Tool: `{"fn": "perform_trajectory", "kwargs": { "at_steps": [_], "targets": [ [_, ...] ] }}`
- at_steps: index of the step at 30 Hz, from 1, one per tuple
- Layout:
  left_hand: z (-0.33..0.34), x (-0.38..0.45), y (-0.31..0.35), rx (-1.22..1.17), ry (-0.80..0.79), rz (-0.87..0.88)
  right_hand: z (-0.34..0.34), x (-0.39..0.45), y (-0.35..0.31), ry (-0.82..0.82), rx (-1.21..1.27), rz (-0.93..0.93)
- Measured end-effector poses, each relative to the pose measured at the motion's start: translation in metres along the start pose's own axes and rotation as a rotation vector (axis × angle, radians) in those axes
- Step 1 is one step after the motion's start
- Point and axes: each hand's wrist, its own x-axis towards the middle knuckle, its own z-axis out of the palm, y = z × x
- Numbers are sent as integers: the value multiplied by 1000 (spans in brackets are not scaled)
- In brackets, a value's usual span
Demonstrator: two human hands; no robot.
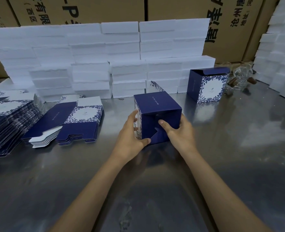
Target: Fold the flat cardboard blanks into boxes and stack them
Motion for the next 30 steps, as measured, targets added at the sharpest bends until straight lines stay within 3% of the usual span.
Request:
{"fn": "perform_trajectory", "kwargs": {
  "at_steps": [4,9,13,18,23,30],
  "targets": [
    [1,-3,7,-79,-36,-11,-3,-1,-3,-48,20,-6],
    [-9,0,23,-640,44,-151,-10,1,-15,-356,358,187],
    [-17,2,27,-606,197,-101,-12,8,-16,-392,507,242],
    [-31,5,25,-614,142,-51,-26,10,-17,-245,389,212],
    [-23,3,33,-551,131,-115,-25,8,-23,-85,343,244],
    [-21,-3,41,-383,106,-111,-19,-6,-40,-306,325,139]
  ]
}}
